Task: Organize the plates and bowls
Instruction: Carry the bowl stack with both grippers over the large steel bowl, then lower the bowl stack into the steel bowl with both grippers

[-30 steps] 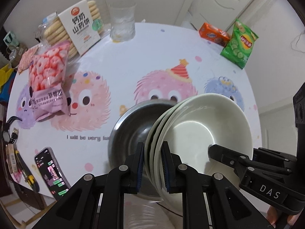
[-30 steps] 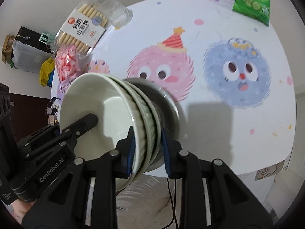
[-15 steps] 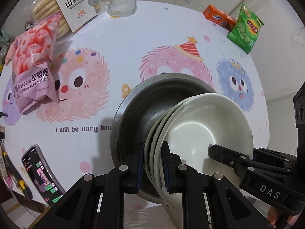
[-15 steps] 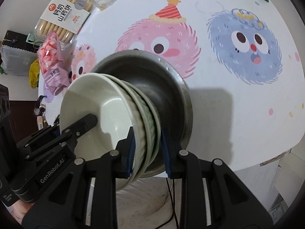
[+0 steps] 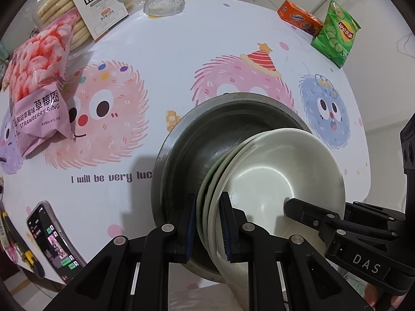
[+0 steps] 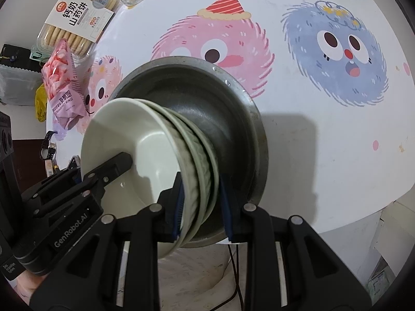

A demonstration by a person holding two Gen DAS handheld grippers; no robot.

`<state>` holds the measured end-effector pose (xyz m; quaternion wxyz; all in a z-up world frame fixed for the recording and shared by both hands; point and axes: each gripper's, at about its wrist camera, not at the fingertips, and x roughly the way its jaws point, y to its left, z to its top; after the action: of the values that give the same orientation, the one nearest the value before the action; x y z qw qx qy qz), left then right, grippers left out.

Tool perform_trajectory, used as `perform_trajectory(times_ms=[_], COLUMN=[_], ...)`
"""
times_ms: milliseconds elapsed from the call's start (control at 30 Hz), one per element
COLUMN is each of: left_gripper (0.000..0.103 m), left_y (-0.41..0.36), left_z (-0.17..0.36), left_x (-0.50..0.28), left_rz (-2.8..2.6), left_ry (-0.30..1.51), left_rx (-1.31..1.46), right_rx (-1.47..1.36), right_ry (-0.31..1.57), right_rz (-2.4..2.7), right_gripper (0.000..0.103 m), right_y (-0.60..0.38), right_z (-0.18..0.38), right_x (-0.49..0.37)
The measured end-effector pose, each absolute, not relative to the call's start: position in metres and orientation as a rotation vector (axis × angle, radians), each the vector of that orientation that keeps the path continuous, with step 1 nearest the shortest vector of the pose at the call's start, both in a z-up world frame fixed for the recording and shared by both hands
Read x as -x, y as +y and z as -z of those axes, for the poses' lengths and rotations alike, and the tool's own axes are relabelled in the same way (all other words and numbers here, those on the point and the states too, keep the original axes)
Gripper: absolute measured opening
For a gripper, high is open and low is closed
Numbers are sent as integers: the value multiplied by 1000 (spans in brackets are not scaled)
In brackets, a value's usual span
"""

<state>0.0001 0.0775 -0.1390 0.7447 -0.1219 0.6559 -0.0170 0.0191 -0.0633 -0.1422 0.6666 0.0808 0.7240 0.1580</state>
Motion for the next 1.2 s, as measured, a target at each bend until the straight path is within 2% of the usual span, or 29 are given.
perform_trajectory(times_ms=[600, 700, 733, 767, 833, 1000, 1100, 1200], left_gripper=[20, 26, 31, 40, 46, 49, 53, 61], left_y=[74, 73, 73, 73, 74, 75, 75, 76], left_z=[137, 136, 136, 135, 133, 130, 126, 122], left_x=[1, 1, 1, 1, 1, 0, 1, 1], left_rz=[41, 40, 38, 35, 24, 31, 30, 23], left_ry=[1414, 1408, 1406, 1401, 1392, 1379, 1371, 1361], left_rx=[225, 209, 206, 205, 201, 200, 197, 198], right_rx=[-181, -167, -162, -157, -151, -139, -139, -133], right_ry=[1620, 1618, 1614, 1609, 1590, 1573, 1568, 1555], right_rz=[-348, -345, -344, -343, -345, -334, -325, -323], right_gripper=[29, 32, 33, 39, 49, 57, 57, 58], right_y=[-64, -63, -62, -61, -60, -61, -63, -65], right_z=[142, 142, 141, 140, 136, 132, 130, 125], right_x=[-18, -17, -16, -16, -16, -19, -20, -21])
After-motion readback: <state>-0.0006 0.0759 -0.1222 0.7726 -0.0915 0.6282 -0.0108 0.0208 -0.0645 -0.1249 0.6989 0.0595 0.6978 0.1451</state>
